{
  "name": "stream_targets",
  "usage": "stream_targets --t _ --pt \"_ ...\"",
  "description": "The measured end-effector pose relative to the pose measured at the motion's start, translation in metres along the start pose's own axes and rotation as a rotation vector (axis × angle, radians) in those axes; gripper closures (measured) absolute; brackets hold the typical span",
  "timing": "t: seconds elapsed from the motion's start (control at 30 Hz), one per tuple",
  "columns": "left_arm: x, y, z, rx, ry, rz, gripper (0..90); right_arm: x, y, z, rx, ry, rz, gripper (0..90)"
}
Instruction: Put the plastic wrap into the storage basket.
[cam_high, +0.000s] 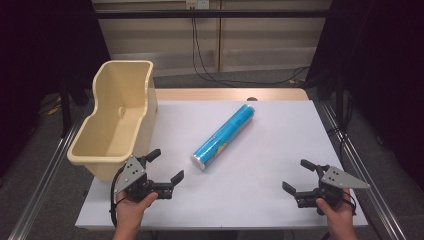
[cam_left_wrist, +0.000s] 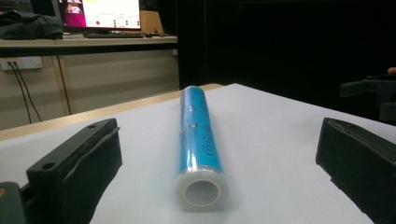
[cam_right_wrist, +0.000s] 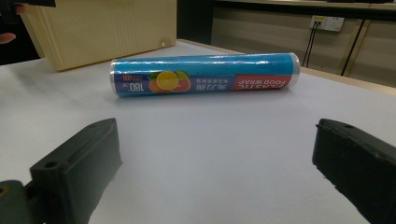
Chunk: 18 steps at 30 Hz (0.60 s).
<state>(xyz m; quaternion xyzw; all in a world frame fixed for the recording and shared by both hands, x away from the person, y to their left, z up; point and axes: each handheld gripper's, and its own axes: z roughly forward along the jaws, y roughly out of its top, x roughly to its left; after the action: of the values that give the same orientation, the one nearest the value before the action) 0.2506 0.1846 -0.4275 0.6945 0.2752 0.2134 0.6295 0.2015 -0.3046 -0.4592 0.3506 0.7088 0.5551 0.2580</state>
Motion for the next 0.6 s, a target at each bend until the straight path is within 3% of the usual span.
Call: stream_targets --t 0.27,0.6 --pt "-0.002 0.001 0.011 0.025 -0.023 0.001 0.1 0.000 0.000 -0.002 0.002 -0.002 0.001 0.9" --pt "-0.002 0.010 0.049 0.072 -0.057 -0.014 0.0 -0.002 -0.002 -0.004 0.001 -0.009 0.007 1.0"
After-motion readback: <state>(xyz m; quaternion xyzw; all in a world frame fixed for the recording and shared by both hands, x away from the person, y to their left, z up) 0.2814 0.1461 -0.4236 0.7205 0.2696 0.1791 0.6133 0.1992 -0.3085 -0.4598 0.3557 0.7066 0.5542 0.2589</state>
